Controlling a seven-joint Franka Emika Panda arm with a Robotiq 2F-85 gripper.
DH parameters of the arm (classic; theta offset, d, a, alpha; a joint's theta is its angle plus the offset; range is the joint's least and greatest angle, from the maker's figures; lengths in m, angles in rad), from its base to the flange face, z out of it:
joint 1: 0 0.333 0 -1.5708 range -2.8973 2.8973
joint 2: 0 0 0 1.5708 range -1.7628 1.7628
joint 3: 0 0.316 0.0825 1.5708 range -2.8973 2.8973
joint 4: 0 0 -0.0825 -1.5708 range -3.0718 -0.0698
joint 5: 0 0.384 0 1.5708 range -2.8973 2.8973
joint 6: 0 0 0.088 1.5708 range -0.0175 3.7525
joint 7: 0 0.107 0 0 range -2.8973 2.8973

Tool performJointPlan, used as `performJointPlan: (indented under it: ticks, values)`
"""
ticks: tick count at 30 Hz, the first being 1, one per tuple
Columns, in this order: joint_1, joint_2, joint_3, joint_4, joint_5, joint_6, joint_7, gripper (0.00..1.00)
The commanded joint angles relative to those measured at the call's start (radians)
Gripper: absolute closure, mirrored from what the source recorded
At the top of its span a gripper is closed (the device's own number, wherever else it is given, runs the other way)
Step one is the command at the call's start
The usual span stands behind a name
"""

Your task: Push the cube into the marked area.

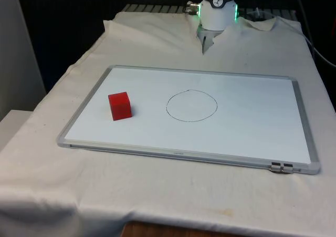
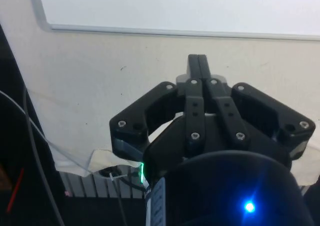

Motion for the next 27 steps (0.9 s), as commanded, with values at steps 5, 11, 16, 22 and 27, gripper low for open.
performJointPlan:
  ticks: [5,11,16,22,27]
  values:
    - [-0.005,0.004,-0.006,-0.003,0.009,0.021,-0.011,1.0]
    - [-0.012,0.028,-0.011,-0.004,0.015,0.074,-0.02,1.0]
    - [-0.017,0.05,-0.016,-0.004,0.028,0.112,-0.025,1.0]
    - [-0.025,0.092,-0.035,-0.008,0.067,0.168,-0.044,1.0]
    - [-0.028,0.126,-0.053,-0.008,0.101,0.202,-0.065,1.0]
